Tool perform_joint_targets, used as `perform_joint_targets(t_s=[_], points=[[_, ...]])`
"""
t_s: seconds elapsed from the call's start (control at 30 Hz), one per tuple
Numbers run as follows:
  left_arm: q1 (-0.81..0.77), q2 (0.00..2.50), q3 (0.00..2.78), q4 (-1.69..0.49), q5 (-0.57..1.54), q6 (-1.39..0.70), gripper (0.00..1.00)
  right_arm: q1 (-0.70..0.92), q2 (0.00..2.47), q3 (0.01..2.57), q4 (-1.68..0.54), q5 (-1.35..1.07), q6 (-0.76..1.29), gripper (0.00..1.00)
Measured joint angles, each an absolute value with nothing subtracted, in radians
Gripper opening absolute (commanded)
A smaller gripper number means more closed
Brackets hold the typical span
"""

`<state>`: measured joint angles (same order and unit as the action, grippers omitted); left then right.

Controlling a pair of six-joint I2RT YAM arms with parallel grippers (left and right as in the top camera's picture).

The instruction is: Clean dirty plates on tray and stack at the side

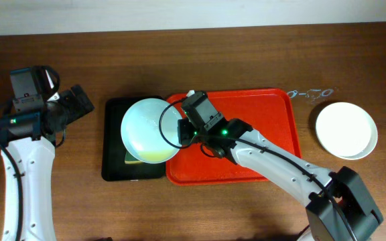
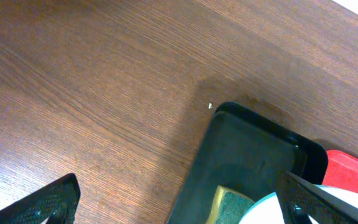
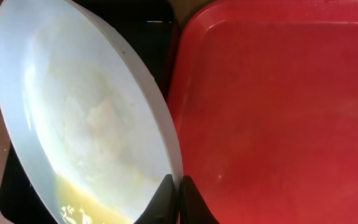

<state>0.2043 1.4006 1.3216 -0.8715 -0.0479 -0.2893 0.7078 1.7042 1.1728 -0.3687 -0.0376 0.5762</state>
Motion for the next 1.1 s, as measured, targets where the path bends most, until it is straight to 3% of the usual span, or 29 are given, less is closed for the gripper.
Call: perform_joint_targets(t_s=[0.57,1.1], points=[[0.204,1.401,1.322,-0.871,-0.048,-0.289,0.99,0.794,1.704,1.195,-0.361,0.062,0.463,0.04],[0.204,1.401,1.322,-0.871,-0.048,-0.289,0.99,1.095,1.704,1.266,-0.335,0.617,0.127,0.04]])
